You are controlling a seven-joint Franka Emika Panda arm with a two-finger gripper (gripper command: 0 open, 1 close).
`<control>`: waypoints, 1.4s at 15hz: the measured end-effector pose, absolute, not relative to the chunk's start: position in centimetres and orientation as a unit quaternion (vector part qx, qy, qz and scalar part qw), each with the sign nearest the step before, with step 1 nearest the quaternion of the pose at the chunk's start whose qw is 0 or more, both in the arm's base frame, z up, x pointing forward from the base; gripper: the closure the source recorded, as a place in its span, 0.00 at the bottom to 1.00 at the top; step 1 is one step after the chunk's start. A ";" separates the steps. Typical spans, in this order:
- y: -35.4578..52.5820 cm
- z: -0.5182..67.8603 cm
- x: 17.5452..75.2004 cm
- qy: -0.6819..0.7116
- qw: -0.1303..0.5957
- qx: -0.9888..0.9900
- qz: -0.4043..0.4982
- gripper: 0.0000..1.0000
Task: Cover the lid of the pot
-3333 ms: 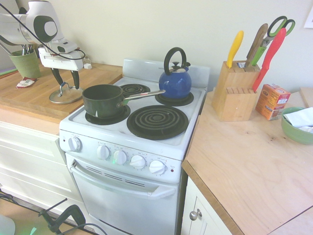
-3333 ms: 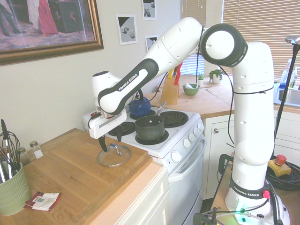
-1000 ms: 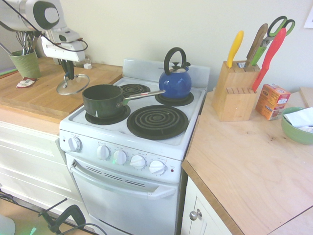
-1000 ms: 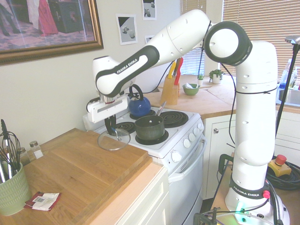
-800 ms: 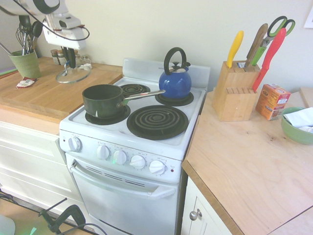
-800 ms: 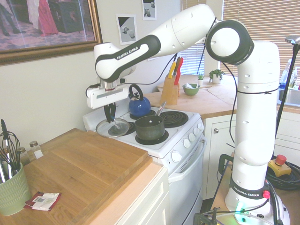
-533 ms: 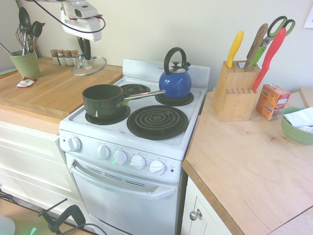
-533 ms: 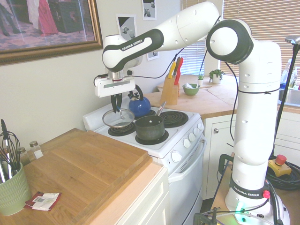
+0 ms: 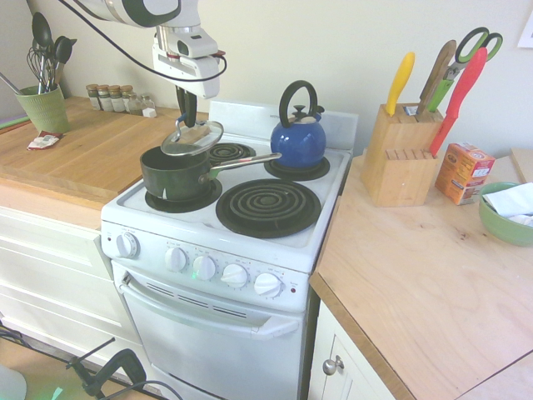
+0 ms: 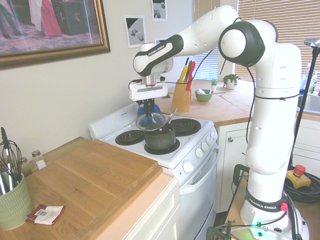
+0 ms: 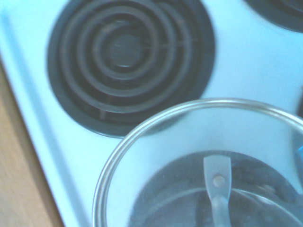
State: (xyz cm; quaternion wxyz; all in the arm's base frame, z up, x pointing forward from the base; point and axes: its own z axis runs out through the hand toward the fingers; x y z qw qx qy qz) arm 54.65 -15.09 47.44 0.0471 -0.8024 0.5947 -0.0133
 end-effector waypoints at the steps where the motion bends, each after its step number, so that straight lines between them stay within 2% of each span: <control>1: -15.3 47.3 54.3 0.595 0.048 -0.802 -0.014 1.00; 9: -13.5 48.9 51.0 0.581 0.059 -0.812 -0.024 1.00; 21: -12.9 45.9 50.7 0.575 0.039 -0.817 -0.016 1.00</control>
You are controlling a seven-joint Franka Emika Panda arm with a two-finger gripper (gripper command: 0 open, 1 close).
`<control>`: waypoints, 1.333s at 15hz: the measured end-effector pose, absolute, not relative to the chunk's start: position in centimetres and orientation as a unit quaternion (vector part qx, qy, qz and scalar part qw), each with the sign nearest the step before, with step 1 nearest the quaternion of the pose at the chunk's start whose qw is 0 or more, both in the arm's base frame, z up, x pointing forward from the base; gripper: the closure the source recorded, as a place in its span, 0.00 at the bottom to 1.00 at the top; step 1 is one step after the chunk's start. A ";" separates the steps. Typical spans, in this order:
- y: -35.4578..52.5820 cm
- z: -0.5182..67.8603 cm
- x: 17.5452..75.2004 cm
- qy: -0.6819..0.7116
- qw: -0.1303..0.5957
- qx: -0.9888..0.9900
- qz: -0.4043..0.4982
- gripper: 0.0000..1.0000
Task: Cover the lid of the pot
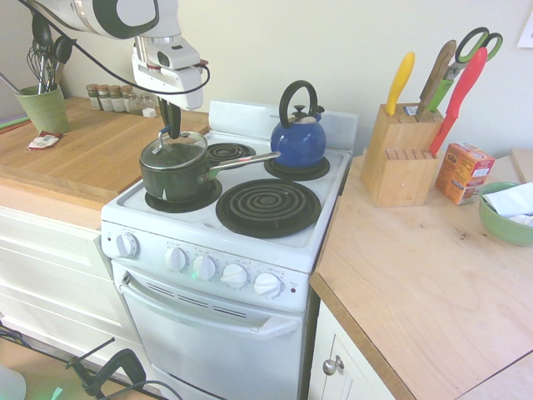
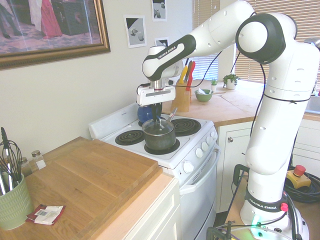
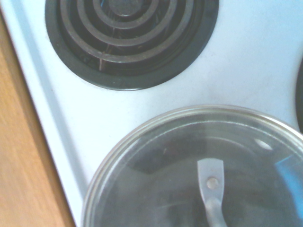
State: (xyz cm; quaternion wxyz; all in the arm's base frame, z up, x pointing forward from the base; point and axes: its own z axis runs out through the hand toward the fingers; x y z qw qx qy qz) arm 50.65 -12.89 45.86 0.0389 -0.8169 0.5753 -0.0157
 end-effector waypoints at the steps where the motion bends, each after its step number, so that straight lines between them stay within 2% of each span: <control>1: -12.9 45.3 50.9 0.576 0.034 -0.817 -0.016 1.00; 20: -9.3 47.4 50.6 0.587 -0.020 -0.809 -0.032 1.00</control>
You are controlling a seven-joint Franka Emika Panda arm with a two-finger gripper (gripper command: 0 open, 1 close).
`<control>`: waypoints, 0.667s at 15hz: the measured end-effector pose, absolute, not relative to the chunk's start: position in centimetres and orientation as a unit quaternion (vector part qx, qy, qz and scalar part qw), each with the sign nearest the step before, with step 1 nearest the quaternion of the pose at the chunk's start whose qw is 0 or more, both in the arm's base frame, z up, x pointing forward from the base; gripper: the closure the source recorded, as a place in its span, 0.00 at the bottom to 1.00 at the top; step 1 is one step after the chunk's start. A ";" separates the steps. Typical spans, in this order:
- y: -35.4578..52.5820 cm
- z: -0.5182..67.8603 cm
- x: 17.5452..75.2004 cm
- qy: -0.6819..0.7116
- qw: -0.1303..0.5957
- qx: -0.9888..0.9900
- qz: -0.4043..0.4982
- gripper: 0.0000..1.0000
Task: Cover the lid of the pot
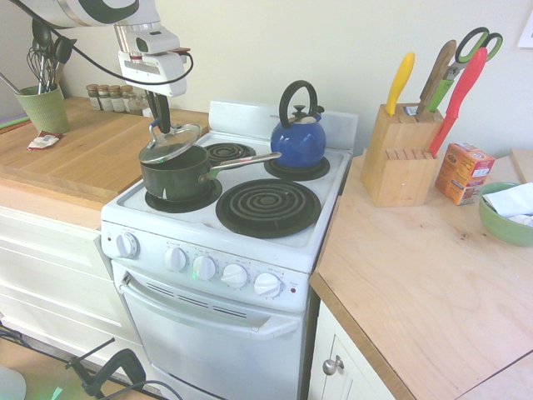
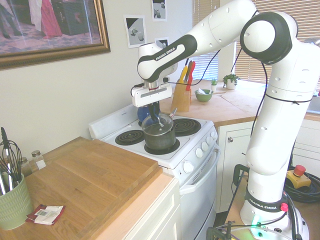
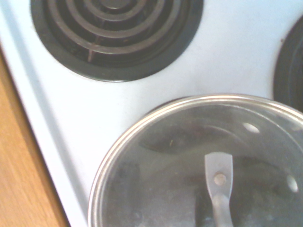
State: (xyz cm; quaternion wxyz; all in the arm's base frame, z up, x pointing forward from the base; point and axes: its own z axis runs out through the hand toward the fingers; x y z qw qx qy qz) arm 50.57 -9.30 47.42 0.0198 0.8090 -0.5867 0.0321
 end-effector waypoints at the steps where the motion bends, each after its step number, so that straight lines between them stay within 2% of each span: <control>1: -9.5 47.1 50.5 -0.589 0.023 0.807 0.030 1.00; 10: -10.7 44.5 51.8 -0.601 0.035 0.798 0.023 1.00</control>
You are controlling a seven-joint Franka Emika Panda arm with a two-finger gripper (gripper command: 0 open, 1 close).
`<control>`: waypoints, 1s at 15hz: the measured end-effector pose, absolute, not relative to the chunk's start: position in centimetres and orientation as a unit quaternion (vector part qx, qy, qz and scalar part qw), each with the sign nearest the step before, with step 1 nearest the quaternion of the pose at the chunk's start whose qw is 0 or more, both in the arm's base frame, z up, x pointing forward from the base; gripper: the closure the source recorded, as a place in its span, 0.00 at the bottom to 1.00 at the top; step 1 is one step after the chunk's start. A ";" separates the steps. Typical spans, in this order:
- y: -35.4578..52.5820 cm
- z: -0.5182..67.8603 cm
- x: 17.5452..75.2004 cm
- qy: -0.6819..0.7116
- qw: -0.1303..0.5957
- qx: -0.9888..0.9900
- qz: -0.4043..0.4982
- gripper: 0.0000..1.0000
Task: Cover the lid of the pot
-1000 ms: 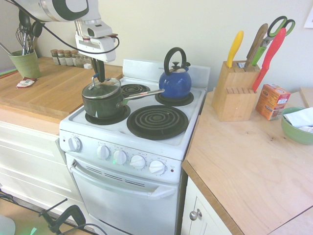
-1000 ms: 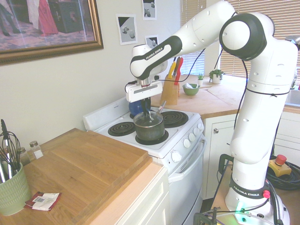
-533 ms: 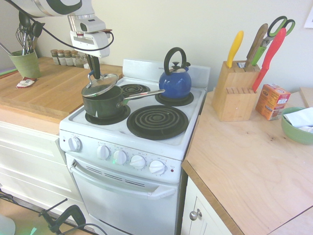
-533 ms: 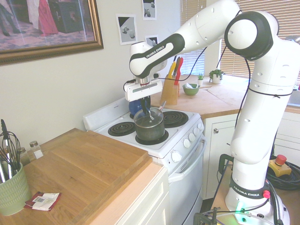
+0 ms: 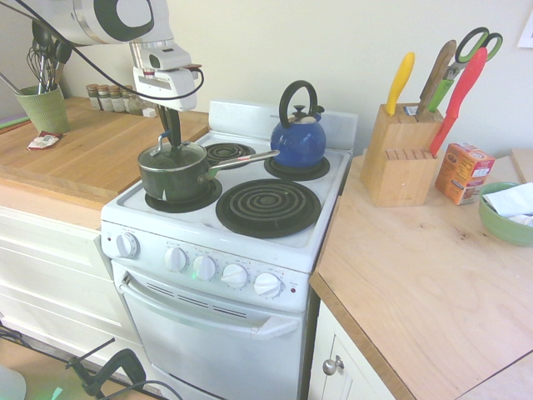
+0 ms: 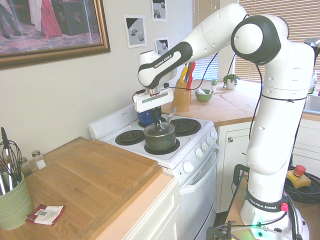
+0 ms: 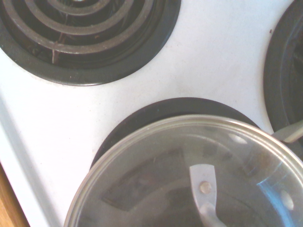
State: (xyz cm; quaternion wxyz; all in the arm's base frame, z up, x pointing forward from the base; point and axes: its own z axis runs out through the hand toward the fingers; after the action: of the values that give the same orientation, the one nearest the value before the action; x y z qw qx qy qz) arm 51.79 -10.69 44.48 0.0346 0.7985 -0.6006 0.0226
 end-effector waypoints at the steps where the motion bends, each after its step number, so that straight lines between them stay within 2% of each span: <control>1: -10.6 44.5 51.8 -0.600 0.035 0.799 0.023 1.00; 2: -10.6 44.5 51.8 -0.600 0.035 0.799 0.023 0.00; 15: -10.4 44.8 51.9 -0.599 0.030 0.800 0.028 0.00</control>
State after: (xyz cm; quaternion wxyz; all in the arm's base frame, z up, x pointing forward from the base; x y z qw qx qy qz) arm 51.95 -10.44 44.83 0.0296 0.7995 -0.5993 0.0276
